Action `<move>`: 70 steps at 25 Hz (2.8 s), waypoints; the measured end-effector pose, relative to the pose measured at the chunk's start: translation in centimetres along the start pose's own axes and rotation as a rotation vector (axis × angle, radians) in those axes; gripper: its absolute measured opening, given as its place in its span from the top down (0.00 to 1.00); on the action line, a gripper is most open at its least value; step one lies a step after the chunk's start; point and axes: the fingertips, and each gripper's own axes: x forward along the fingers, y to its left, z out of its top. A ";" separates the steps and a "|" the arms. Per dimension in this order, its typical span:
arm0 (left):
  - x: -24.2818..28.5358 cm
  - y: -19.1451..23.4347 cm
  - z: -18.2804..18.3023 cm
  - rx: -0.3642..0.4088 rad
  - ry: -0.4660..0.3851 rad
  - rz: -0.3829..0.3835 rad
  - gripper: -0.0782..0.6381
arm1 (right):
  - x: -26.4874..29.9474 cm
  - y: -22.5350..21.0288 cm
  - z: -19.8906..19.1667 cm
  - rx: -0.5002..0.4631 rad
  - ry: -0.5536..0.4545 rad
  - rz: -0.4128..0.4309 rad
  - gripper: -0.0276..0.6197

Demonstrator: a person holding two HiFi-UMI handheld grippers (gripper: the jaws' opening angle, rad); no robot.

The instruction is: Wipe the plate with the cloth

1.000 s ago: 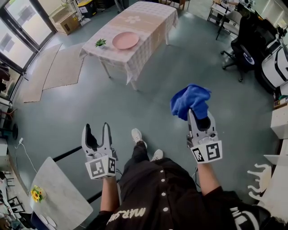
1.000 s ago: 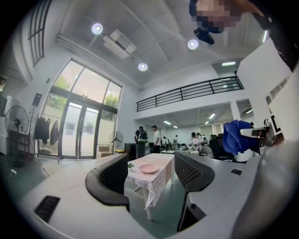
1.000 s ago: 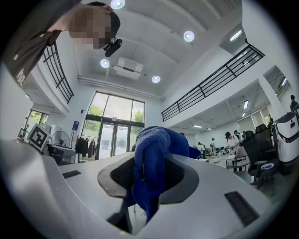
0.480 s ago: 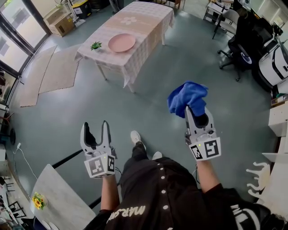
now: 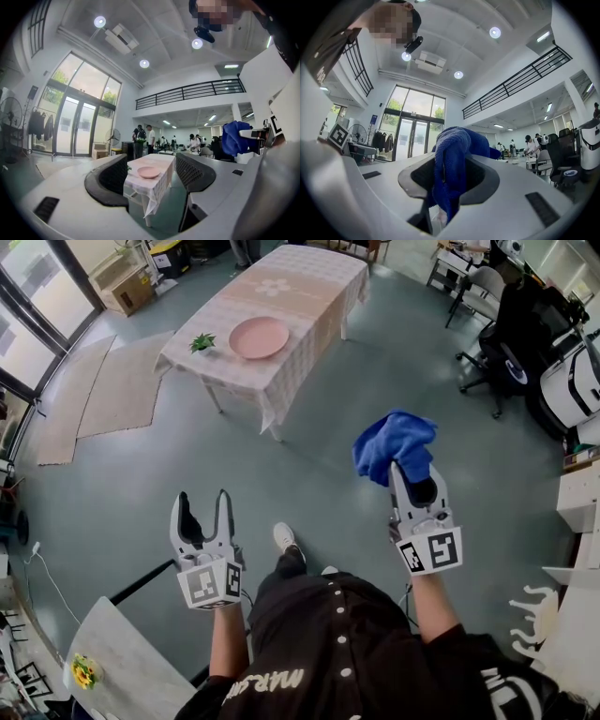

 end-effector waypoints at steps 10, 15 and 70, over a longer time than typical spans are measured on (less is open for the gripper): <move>6.9 3.8 0.3 -0.015 0.004 -0.029 0.45 | 7.7 -0.2 -0.3 -0.022 -0.004 -0.012 0.78; 10.2 6.0 1.1 -0.018 -0.025 -0.014 0.45 | 11.4 0.2 -0.6 -0.027 -0.006 -0.013 0.78; 36.8 13.8 -1.3 -0.035 0.060 -0.073 0.45 | 38.9 -4.8 -5.9 -0.035 0.021 -0.028 0.78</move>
